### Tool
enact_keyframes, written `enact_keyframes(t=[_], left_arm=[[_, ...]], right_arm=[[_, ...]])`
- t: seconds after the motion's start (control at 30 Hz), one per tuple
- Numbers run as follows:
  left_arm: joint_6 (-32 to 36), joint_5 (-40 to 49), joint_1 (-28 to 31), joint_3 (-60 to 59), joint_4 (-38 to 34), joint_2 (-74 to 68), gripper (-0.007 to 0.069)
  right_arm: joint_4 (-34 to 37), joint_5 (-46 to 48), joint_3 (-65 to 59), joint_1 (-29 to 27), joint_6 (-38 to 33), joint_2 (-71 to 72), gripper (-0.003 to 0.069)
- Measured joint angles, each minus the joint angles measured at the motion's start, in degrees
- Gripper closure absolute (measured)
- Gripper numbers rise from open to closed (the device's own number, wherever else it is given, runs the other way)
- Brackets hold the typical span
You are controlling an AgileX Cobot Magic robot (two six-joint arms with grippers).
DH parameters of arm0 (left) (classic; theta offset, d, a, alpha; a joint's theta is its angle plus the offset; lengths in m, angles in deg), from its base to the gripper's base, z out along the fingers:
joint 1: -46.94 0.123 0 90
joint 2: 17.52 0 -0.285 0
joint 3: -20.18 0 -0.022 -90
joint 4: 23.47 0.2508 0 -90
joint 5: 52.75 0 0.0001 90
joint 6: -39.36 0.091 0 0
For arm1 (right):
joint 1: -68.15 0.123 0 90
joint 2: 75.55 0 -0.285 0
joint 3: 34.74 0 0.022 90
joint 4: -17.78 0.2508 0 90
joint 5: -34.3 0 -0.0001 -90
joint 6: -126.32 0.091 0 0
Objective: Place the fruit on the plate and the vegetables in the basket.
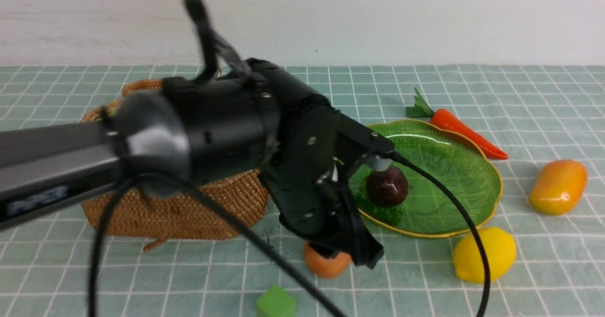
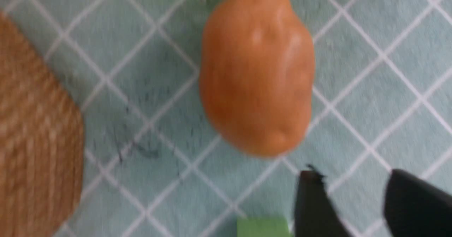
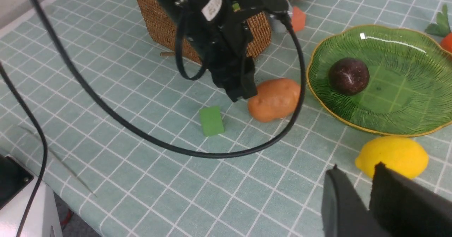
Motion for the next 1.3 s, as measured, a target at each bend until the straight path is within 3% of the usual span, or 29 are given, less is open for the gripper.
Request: enact_keyframes(t=[0.17, 0.27, 0.4, 0.6, 0.73, 1.07, 1.17, 1.3], left_arm=[[1.2, -5.9, 0.0, 2.0, 2.8, -5.0, 0.0015], [1.2, -9.9, 0.0, 2.2, 6.9, -8.4, -0.0038], [1.2, -13.2, 0.0, 2.2, 11.4, -12.1, -0.0037], [1.0, -13.0, 0.0, 2.5, 12.6, -15.2, 0.0027], [-2.1, -12.2, 0.0, 2.7, 12.9, -15.2, 0.0029], [-4.2, 1.1, -1.5, 7.6, 13.8, -2.9, 0.0029], [-2.7, 2.8, 1.3, 9.2, 17.3, 5.3, 0.0029], [3.6, 4.7, 10.5, 9.5, 19.4, 9.3, 0.0029]], right_arm=[[-0.1, 0.3, 0.0, 0.0, -0.4, 0.0, 0.0516], [-0.1, 0.4, 0.0, 0.0, -0.7, 0.0, 0.0516], [-0.1, 0.8, 0.0, 0.0, -0.7, 0.0, 0.0516], [-0.1, 1.2, 0.0, 0.0, -0.7, 0.0, 0.0516], [-0.1, 1.2, 0.0, 0.0, -0.7, 0.0, 0.0516], [-0.1, 0.0, 0.0, 0.0, -0.7, 0.0, 0.0522], [-0.1, -1.6, 0.0, 0.0, -0.7, 0.0, 0.0522], [0.4, -3.5, 0.0, 0.0, -0.7, 0.0, 0.0521]])
